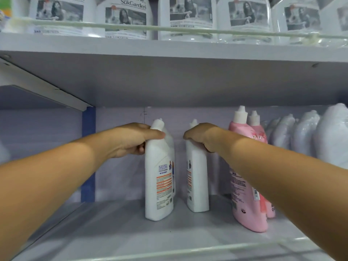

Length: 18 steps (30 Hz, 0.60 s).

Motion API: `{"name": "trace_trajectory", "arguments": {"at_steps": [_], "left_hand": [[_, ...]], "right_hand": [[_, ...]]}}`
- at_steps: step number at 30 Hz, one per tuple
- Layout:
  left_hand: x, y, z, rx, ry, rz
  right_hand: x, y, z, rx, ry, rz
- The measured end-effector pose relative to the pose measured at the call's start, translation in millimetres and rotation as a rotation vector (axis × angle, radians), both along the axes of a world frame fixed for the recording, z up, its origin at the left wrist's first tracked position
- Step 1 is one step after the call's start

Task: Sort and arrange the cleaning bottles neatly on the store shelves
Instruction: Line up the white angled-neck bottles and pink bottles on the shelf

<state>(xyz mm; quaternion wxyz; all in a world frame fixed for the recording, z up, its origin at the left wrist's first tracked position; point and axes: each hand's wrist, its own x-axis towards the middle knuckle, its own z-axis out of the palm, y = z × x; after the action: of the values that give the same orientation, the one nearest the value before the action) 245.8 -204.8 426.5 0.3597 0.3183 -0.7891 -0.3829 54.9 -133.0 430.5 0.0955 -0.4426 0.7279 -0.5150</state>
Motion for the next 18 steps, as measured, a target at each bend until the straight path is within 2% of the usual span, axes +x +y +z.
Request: {"name": "trace_trajectory", "arguments": {"at_steps": [4, 6, 9, 11, 14, 16, 18], "left_hand": [[-12, 0, -10, -0.056, 0.062, 0.088], [-14, 1, -11, -0.054, 0.076, 0.102], [-10, 2, -6, -0.098, -0.064, 0.095], [-3, 0, 1, -0.15, -0.175, 0.09], [11, -7, 13, -0.008, -0.188, -0.164], [18, -9, 17, 0.048, -0.259, -0.323], [19, -13, 16, 0.01, -0.31, -0.326]], "right_hand": [[-7, -9, 3, 0.078, 0.211, -0.128], [-11, -11, 3, 0.063, 0.251, -0.107], [-11, -10, 8, 0.105, 0.239, -0.035], [-11, -7, 12, 0.22, 0.23, -0.018], [-19, -7, 17, 0.25, 0.154, 0.0], [-22, -6, 18, 0.254, 0.133, 0.029], [-22, -8, 15, 0.263, 0.146, 0.027]]}}
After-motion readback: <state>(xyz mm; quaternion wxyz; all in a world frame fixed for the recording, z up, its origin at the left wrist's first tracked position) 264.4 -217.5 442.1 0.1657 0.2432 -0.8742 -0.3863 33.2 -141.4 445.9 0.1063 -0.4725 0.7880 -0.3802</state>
